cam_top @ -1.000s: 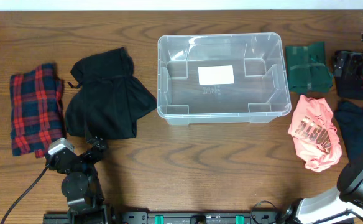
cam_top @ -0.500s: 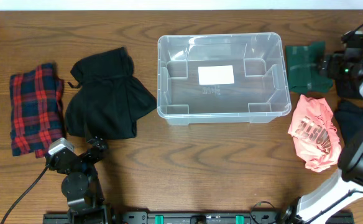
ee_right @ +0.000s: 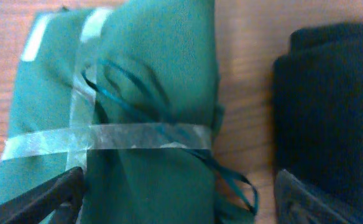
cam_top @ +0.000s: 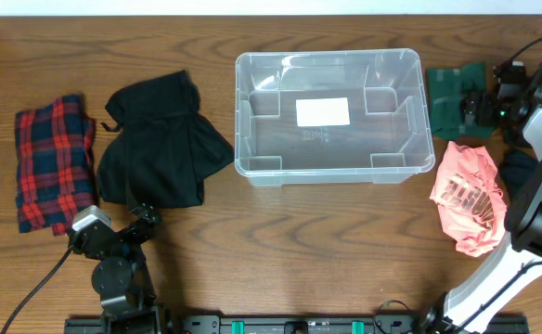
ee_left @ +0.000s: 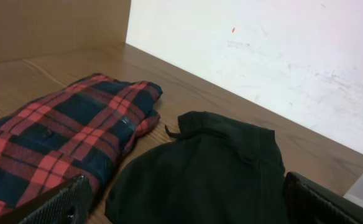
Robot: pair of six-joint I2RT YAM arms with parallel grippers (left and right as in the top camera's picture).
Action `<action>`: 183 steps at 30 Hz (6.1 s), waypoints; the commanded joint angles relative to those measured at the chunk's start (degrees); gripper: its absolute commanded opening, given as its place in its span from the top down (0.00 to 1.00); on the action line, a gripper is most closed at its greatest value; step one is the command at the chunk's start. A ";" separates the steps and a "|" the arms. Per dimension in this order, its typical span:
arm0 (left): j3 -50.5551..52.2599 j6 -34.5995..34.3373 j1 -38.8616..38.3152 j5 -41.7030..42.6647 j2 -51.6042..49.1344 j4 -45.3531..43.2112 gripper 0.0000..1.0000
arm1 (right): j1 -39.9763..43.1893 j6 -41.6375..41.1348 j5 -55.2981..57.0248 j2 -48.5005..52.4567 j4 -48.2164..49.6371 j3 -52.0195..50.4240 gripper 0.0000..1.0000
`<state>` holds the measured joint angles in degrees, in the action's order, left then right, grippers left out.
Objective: Pack container
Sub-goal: 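Reach the right gripper to the taped green bundle and grasp it, then carry the green bundle into the clear bin and release it, then withdraw the right gripper from the bin toward the pink shirt, then lower the right gripper onto the pink shirt and grasp it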
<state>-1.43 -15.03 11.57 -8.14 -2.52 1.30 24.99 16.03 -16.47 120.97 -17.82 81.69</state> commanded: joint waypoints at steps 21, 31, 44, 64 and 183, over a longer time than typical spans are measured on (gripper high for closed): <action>1.16 -0.02 -0.09 -1.55 0.04 2.10 0.02 | 0.96 -8.94 -0.28 -2.75 -6.03 1.88 0.94; 1.16 -0.02 -0.09 -1.55 0.02 2.10 0.02 | -2.91 -10.62 -0.50 -22.43 -6.10 3.93 0.99; 1.16 -0.02 -0.09 -1.55 0.02 2.12 0.02 | -24.39 -27.08 -0.44 -36.30 -11.47 3.91 0.99; 1.16 -0.02 -0.09 -1.55 0.02 2.10 0.02 | -51.91 -38.27 6.45 -15.04 -4.96 3.65 0.99; 1.16 -0.02 -0.09 -1.55 0.02 2.12 0.02 | 6.56 -13.40 -1.14 -18.43 -20.52 -27.45 0.40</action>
<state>-1.43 -15.03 11.57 -8.14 -2.52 1.32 31.38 2.74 -12.36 100.05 -37.58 55.27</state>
